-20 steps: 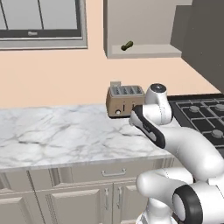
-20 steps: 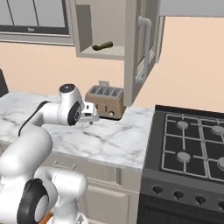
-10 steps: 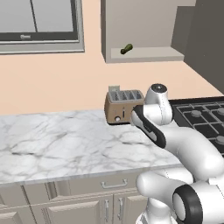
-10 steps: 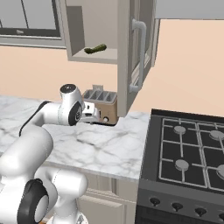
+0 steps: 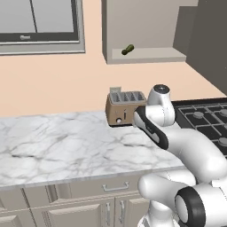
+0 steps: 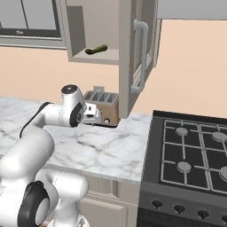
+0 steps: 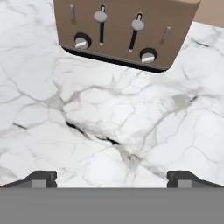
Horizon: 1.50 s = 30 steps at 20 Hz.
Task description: Pick the squashs from the cabinet and place them in one bowl. Pick the lemon from the sink and place it in the other bowl.
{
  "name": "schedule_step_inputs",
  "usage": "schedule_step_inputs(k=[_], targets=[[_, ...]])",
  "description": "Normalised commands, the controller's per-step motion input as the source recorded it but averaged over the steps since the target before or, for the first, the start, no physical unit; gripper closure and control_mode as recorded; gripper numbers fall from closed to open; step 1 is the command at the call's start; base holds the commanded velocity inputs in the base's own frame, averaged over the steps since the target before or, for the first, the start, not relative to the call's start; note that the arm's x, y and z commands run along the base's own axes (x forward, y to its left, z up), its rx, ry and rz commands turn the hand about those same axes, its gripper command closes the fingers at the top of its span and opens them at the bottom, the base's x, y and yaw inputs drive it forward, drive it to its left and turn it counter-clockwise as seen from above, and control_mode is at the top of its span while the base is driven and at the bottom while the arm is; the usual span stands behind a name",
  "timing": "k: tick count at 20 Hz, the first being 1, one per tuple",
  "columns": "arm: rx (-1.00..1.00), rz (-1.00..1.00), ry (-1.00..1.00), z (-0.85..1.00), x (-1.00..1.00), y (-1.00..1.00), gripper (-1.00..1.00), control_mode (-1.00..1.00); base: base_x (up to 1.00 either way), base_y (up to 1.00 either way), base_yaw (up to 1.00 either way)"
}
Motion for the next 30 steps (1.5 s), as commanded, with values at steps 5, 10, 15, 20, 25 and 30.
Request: schedule_step_inputs(k=[5,10,15,20,25,30], targets=[[0.00,0.00,0.00,0.00,0.00,0.00,-1.00,1.00,0.01,0.00,0.00],[0.01,-0.01,-0.04,0.15,0.00,0.00,-1.00,-1.00,0.00,0.00,0.00],[0.04,-0.06,-0.13,0.64,-0.01,0.00,-1.00,-1.00,0.00,0.00,0.00],[0.07,-0.11,-0.11,0.73,0.00,0.00,-1.00,-1.00,0.00,0.00,0.00],[0.07,-0.13,-0.06,0.57,0.00,0.00,-1.00,-1.00,0.00,0.00,0.00],[0.10,-0.14,-0.04,0.49,0.00,0.00,-1.00,-1.00,0.00,0.00,0.00]])
